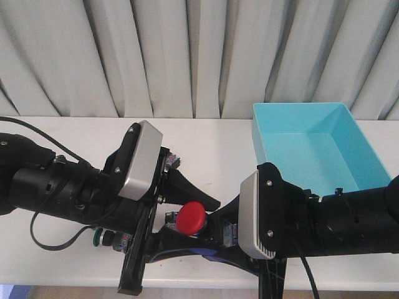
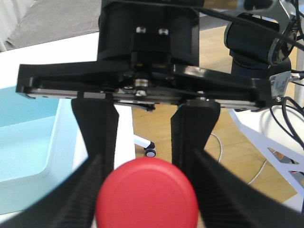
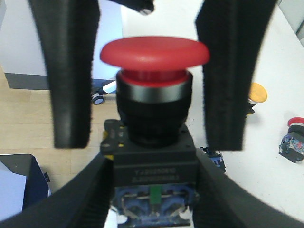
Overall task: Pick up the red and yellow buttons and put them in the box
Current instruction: 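Carry the red button with the right gripper into the blue box and release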
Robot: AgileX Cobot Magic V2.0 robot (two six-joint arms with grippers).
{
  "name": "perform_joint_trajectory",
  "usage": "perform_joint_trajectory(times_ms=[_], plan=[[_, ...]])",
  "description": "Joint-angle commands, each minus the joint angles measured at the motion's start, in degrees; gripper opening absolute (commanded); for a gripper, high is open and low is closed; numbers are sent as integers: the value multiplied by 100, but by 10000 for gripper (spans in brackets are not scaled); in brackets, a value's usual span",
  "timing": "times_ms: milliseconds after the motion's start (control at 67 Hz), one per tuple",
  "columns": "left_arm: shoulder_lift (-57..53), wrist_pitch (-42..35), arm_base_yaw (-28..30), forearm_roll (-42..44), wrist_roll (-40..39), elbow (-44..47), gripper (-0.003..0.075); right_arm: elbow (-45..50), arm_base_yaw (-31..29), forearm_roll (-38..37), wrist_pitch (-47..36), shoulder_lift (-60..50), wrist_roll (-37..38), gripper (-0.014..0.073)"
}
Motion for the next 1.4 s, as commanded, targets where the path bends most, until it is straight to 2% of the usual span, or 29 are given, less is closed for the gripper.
perform_joint_trajectory(times_ms=[0, 90, 194, 284, 418, 582, 672, 836, 1030, 1179, 1388], plan=[[-155, 69, -7, -429, -60, -147, 542, -187, 5, 254, 46, -103, -51, 206], [-155, -129, -7, -413, -66, -147, 581, -187, 0, 199, -59, -139, 72, 206], [-155, -477, -7, -151, -172, -147, 585, -187, 0, -46, -221, -264, 244, 209], [-155, -1000, -7, 307, -460, -147, 583, -187, 0, -613, -305, -478, 739, 209], [-155, -1970, -7, 1079, -1186, -147, 583, -193, -113, -1863, -804, -846, 2508, 214], [-155, -2817, -7, 2111, -2100, -147, 583, -292, -862, -3596, -1178, -1004, 5209, 217], [-155, -3018, -7, 2329, -2457, -140, 583, -594, -1461, -4528, -937, -832, 6687, 217], [-143, -3065, -7, 2316, -2481, -105, 583, -1507, -2388, -5576, 81, -7, 8367, 221], [-143, -3066, -7, 2316, -2503, -105, 583, -2625, -2819, -5831, 907, 1445, 8947, 230], [-143, -3041, -7, 2310, -2503, -105, 583, -3424, -2921, -5936, 1133, 2593, 9297, 237], [-143, -3028, -7, 2310, -2503, -105, 583, -4257, -2963, -6018, 1262, 3962, 9342, 244]])
